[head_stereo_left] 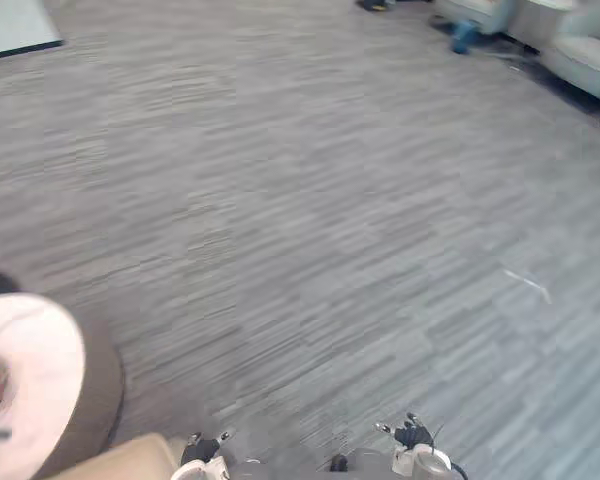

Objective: Pick up cushions and gather them together orderly.

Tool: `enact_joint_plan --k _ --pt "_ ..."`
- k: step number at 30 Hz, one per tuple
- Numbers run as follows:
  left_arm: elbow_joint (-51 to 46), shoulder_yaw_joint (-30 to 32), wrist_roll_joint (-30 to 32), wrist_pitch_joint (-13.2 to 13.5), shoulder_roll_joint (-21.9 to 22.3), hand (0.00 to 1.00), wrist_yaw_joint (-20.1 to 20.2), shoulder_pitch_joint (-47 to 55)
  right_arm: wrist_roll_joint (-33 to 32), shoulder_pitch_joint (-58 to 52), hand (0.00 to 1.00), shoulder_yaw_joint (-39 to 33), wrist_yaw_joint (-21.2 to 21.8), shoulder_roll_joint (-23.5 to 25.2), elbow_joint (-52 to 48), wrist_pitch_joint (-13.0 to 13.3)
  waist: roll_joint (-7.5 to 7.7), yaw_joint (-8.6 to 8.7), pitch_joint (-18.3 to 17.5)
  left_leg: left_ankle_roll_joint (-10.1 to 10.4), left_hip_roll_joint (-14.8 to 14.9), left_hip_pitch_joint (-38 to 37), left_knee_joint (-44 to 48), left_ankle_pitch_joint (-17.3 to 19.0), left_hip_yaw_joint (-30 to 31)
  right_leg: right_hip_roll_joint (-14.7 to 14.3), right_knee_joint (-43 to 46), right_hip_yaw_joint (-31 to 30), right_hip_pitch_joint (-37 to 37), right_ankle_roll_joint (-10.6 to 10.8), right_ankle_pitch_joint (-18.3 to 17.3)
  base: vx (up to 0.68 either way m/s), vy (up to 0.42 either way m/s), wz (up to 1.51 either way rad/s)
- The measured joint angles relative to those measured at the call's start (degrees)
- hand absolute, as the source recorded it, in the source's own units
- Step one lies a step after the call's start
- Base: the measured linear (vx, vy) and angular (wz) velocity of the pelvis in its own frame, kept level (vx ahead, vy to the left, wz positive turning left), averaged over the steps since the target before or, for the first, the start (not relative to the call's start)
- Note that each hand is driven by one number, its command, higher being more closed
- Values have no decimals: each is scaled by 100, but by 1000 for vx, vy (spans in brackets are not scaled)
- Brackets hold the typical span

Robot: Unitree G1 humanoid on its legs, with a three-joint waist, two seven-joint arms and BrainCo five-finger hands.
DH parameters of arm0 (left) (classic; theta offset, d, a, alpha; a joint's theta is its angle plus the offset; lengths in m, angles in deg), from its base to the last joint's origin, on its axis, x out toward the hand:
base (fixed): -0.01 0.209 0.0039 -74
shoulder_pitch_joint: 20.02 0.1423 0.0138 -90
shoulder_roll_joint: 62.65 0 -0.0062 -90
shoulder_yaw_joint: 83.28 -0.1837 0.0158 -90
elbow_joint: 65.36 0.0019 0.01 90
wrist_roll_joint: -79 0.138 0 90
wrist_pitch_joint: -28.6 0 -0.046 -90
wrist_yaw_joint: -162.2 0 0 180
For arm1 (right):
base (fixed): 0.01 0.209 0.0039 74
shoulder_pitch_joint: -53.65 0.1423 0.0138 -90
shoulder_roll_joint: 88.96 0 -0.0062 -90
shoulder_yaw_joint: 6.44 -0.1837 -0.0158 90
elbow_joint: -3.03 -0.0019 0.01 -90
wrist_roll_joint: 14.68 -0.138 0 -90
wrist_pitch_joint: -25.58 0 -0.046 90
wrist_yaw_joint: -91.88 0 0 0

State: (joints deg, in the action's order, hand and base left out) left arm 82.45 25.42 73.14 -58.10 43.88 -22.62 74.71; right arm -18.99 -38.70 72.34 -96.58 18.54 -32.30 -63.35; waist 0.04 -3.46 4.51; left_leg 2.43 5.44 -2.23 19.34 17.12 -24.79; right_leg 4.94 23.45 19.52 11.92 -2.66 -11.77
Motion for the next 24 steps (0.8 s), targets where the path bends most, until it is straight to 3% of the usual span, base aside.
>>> enact_joint_plan --k 1,2,3,4,5,6,7,9,10,11,12,13,14,15,16,17,18,20,21,22,23,24 --pt "19 -18 5 -21 -26 0 18 -75 2 61 0 -44 -5 19 -22 24 -38 -1 32 -30 0 257 641 85 95 41 -234 -287 -144 -69 42 229 -49 -109" --pt "6 -71 5 11 -11 0 20 -86 -15 93 0 -243 -54 5 43 -7 -5 6 85 -143 -112 320 296 292 307 138 -405 -507 -340 -64 46 207 -53 -67" --pt "6 -93 6 17 32 0 19 -98 -15 37 0 -283 -64 0 41 -1 -44 36 86 -118 -119 312 17 242 351 162 -408 -520 -402 -63 45 115 -63 -33" --pt "9 -233 22 5 105 0 9 -129 -22 -39 0 -388 -58 -57 23 26 -177 45 56 -27 91 323 -744 -610 383 75 -368 -528 -570 9 -4 129 -57 -30" --pt "2 -240 35 19 137 0 15 -119 -26 -19 0 -389 -53 -86 36 22 -179 -30 63 164 224 390 -292 -738 493 69 -313 -691 -713 243 -216 129 -39 -31" --pt "-12 -227 44 16 129 0 16 -130 -36 -17 0 -378 -47 -77 25 23 -199 -12 43 151 230 425 -106 -731 489 99 -320 -740 -733 269 -252 119 -24 -33" --pt "-152 -188 96 -4 114 0 15 -196 -87 -30 0 -375 -38 15 21 89 -140 33 177 10 474 786 1095 -648 530 53 -447 -825 -950 285 -346 74 -20 -23" --pt "-213 -162 125 1 113 0 9 -179 -115 -21 0 -359 -32 -3 15 118 -200 -6 263 -41 766 1137 2146 -641 760 -169 -448 -1025 -1063 228 -538 62 -14 -60" --pt "-223 -165 126 -5 84 0 6 -119 -216 -16 0 -279 -38 -8 25 114 -251 -28 271 -299 897 1405 2916 -836 1170 -385 -425 -1273 -1148 110 -637 155 26 -113" --pt "-254 -157 100 -3 34 0 4 -63 -266 -34 0 -224 -59 14 34 97 -232 -73 271 -367 888 1592 3395 -1274 1451 -475 -427 -1566 -1197 38 -681 141 34 -107" --pt "-257 -165 107 12 28 0 3 -58 -271 -38 0 -207 -64 23 33 93 -143 -102 285 -352 880 1680 3540 -1422 1482 -465 -443 -1696 -1230 23 -690 275 57 -111" --pt "-290 -172 132 17 27 0 3 -81 -307 -25 0 -207 -92 10 27 73 -84 -147 266 -180 625 1728 3395 -694 1662 -464 -511 -2021 -1306 -74 -743 177 35 -74" --pt "-300 -171 131 15 30 0 0 -95 -314 -20 0 -207 -105 -2 32 64 -55 -148 259 -164 516 1749 3252 -488 1687 -454 -520 -2109 -1314 -100 -752 319 81 -100" --pt "-332 -169 128 16 74 0 -4 -116 -324 -14 0 -212 -133 -32 38 45 -79 -155 270 -177 139 1946 2679 -69 1760 -406 -587 -2391 -1315 -134 -776 266 102 -105" --pt "-385 -165 109 26 117 0 -15 -106 -354 -4 0 -210 -141 -28 54 34 -104 -220 271 -197 -89 2119 2026 -65 1718 -372 -644 -2652 -1319 -119 -821 332 134 -113" --pt "-403 -165 110 31 140 0 -19 -100 -358 -5 0 -211 -141 -24 59 29 -118 -250 265 -195 -134 2145 1766 -99 1708 -356 -669 -2722 -1330 -93 -837 332 168 -129" --pt "-436 -189 114 30 182 0 -27 -60 -362 -12 0 -213 -141 -18 55 3 -193 -285 223 -241 -131 2109 942 -275 1752 -424 -679 -2957 -1376 54 -971 402 223 -130" --pt "-457 -170 126 16 68 0 -12 62 -356 -165 0 -199 -141 73 35 -20 20 -319 3 -207 -244 1988 1048 -205 1509 -270 -573 -3287 -1511 210 -1218 428 208 -104" --pt "-468 -163 126 18 -18 0 -15 107 -347 -277 0 -187 -137 127 20 -7 199 -279 -169 -223 -350 1846 987 -57 1310 -101 -271 -3341 -1433 481 -1281 675 183 -80" --pt "-440 -180 125 10 -91 0 -21 33 -334 -308 0 -188 -128 176 1 -4 345 -282 -139 -323 -413 1470 893 104 1052 -38 954 -3280 -1005 951 -1187 652 171 -77" --pt "-414 -190 124 2 -109 0 -22 14 -331 -295 0 -189 -127 181 -16 -1 361 -274 -118 -340 -437 1346 837 131 1029 -34 1337 -3247 -851 1123 -1091 641 179 -74" --pt "-379 -257 123 -18 -134 0 -30 -75 -315 -258 0 -221 -122 181 -81 9 344 -243 1 -386 -496 1007 648 187 1010 -26 2276 -3162 -487 1438 -840 369 114 -32"
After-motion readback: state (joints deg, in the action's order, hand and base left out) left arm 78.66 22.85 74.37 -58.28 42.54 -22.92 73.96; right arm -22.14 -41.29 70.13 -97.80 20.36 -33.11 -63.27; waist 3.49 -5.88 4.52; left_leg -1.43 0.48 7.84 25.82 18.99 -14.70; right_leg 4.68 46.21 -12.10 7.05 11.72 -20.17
